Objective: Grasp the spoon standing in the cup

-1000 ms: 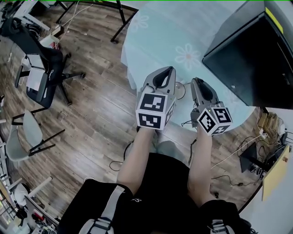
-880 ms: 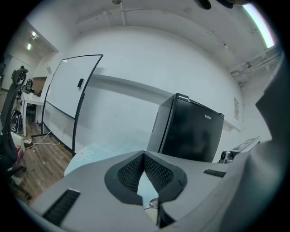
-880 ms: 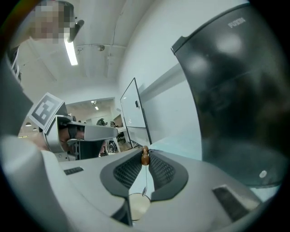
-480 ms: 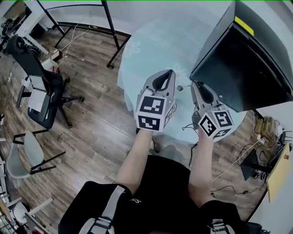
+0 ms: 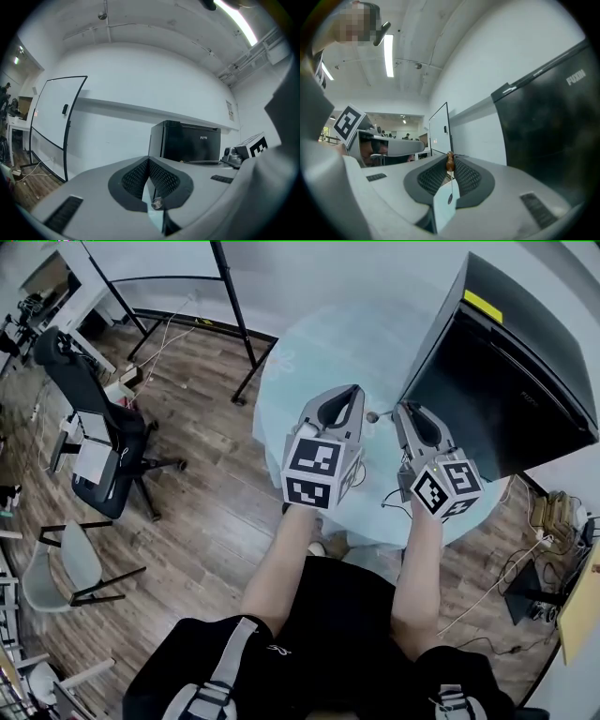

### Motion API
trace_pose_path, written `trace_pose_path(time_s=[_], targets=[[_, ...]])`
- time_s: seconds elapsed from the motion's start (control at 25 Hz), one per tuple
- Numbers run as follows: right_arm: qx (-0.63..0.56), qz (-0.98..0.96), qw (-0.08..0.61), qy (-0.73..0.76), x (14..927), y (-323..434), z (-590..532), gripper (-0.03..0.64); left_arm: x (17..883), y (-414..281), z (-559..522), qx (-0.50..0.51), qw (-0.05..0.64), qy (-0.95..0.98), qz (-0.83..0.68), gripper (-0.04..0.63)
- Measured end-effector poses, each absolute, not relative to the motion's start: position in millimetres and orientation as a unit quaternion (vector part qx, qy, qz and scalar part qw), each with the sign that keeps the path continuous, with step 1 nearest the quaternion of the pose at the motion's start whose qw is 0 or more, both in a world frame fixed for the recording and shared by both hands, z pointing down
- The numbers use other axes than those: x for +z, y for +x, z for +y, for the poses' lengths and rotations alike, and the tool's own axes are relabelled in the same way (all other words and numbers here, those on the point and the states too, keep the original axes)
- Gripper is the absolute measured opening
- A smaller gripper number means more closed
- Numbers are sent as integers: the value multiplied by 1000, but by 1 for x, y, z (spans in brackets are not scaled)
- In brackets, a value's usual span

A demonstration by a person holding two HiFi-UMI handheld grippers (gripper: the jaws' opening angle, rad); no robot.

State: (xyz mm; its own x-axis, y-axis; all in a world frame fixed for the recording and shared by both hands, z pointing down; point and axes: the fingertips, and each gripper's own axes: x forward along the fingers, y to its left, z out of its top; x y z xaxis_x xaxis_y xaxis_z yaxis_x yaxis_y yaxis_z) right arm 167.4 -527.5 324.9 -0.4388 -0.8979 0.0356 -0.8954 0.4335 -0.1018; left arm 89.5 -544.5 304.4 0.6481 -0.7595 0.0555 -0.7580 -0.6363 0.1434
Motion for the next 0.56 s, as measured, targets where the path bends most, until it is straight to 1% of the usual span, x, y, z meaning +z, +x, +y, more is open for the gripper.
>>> trace_pose_path(time_s=[0.56], targets=[[-26, 846, 1, -533, 308, 172, -526, 49, 290, 97, -548, -22, 69, 906, -417, 5]])
